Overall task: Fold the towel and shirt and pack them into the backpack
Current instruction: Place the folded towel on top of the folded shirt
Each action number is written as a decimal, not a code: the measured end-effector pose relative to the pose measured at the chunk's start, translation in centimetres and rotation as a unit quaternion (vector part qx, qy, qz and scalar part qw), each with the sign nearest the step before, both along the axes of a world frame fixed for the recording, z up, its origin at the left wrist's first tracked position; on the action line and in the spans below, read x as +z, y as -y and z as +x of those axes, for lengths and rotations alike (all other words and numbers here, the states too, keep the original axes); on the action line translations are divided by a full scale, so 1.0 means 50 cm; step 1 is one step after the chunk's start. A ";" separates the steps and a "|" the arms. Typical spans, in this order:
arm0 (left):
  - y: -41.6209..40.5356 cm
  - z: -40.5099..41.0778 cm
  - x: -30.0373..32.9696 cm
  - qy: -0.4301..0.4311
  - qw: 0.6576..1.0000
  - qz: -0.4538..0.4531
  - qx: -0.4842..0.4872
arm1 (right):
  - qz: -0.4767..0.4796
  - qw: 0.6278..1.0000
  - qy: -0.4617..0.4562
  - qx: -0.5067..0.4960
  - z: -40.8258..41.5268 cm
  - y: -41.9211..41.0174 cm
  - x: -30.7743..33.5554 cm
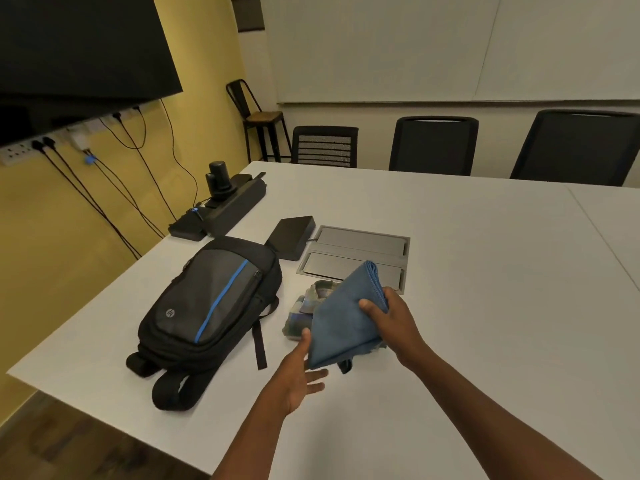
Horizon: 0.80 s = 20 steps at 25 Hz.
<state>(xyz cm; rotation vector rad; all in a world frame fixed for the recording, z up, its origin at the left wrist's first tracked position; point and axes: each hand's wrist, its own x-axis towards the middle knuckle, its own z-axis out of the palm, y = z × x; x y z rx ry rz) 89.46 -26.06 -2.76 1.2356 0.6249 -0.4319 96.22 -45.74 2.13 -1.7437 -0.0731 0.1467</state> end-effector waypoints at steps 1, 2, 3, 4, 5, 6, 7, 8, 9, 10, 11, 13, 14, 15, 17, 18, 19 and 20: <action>-0.011 0.006 -0.003 0.001 0.998 -0.054 0.014 | 0.016 1.000 -0.011 0.003 0.006 -0.013 -0.003; -0.024 0.013 -0.008 0.007 0.996 -0.087 0.033 | 0.029 0.999 -0.018 0.002 0.015 -0.028 -0.005; -0.038 0.022 -0.011 0.016 0.994 -0.101 0.048 | 0.035 0.999 -0.022 -0.004 0.024 -0.041 -0.007; -0.052 0.032 -0.016 0.027 0.993 -0.103 0.058 | 0.036 0.999 -0.023 -0.011 0.034 -0.053 -0.008; -0.067 0.044 -0.019 0.037 0.992 -0.100 0.065 | 0.033 0.999 -0.023 -0.017 0.046 -0.065 -0.011; -0.083 0.056 -0.024 0.044 0.992 -0.097 0.068 | 0.025 0.999 -0.025 -0.019 0.058 -0.075 -0.015; -0.104 0.075 -0.031 0.048 0.993 -0.090 0.068 | 0.011 0.999 -0.034 -0.021 0.073 -0.086 -0.023; -0.123 0.095 -0.038 0.049 0.993 -0.081 0.066 | -0.006 0.999 -0.046 -0.022 0.088 -0.095 -0.032; -0.141 0.116 -0.045 0.050 0.994 -0.070 0.063 | -0.026 0.998 -0.060 -0.022 0.102 -0.102 -0.045; -0.160 0.139 -0.053 0.051 0.995 -0.056 0.058 | -0.053 0.996 -0.074 -0.025 0.116 -0.108 -0.062; -0.176 0.161 -0.061 0.048 0.997 -0.040 0.052 | -0.088 0.992 -0.085 -0.032 0.130 -0.113 -0.080; -0.204 0.213 -0.090 0.036 0.999 -0.005 0.020 | -0.151 0.982 -0.100 -0.057 0.157 -0.130 -0.119; -0.211 0.231 -0.100 0.038 0.999 0.019 0.005 | -0.170 0.978 -0.102 -0.067 0.162 -0.134 -0.133; -0.223 0.258 -0.113 0.039 0.998 0.042 -0.013 | -0.180 0.975 -0.101 -0.082 0.174 -0.144 -0.150; -0.240 0.309 -0.136 0.044 0.995 0.081 -0.041 | -0.195 0.970 -0.091 -0.116 0.198 -0.155 -0.182; -0.243 0.333 -0.143 0.049 0.993 0.094 -0.054 | -0.202 0.966 -0.091 -0.136 0.206 -0.159 -0.193; -0.245 0.354 -0.147 0.054 0.991 0.106 -0.069 | -0.212 0.960 -0.095 -0.155 0.213 -0.160 -0.202; -0.244 0.375 -0.149 0.057 0.988 0.117 -0.087 | -0.222 0.955 -0.099 -0.171 0.221 -0.162 -0.209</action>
